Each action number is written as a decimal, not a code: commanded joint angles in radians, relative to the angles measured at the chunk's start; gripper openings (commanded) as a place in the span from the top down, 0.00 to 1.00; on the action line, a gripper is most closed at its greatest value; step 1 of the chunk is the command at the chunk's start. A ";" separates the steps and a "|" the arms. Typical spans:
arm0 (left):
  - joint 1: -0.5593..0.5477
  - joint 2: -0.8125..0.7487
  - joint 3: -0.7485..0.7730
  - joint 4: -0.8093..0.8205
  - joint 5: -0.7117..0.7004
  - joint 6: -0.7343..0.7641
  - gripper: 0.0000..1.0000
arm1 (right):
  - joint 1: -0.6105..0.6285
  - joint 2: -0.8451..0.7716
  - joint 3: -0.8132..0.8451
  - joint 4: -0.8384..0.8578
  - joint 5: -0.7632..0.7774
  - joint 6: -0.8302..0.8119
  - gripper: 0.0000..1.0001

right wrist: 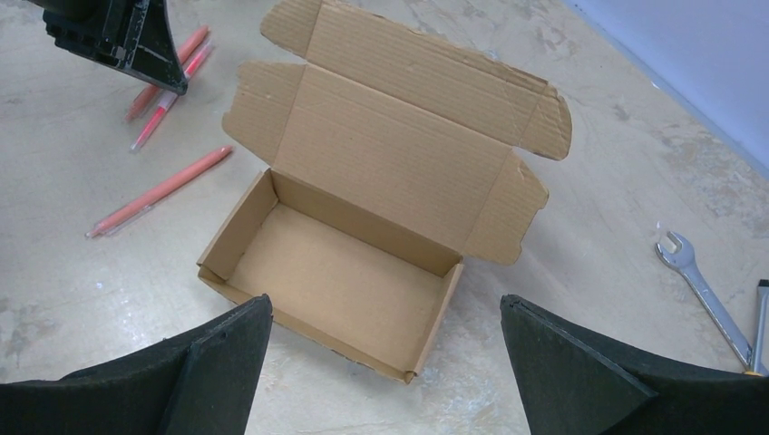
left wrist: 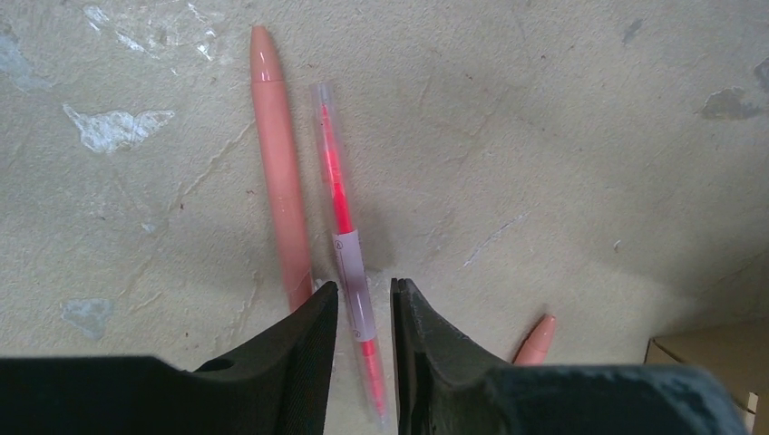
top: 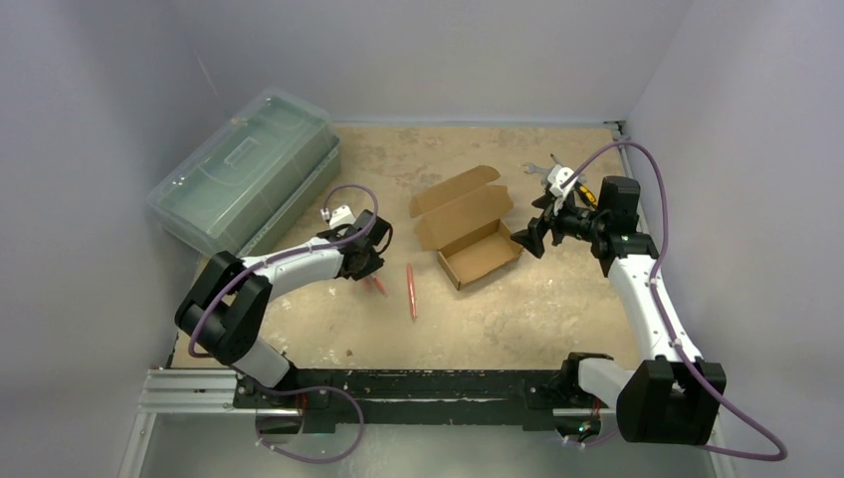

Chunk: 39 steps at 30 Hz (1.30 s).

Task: Fold the paper box
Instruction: Pick up the product from the center of the board.

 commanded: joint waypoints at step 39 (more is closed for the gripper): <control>-0.005 -0.530 -0.285 0.670 0.655 0.646 1.00 | -0.004 -0.029 -0.006 0.021 0.008 0.004 0.01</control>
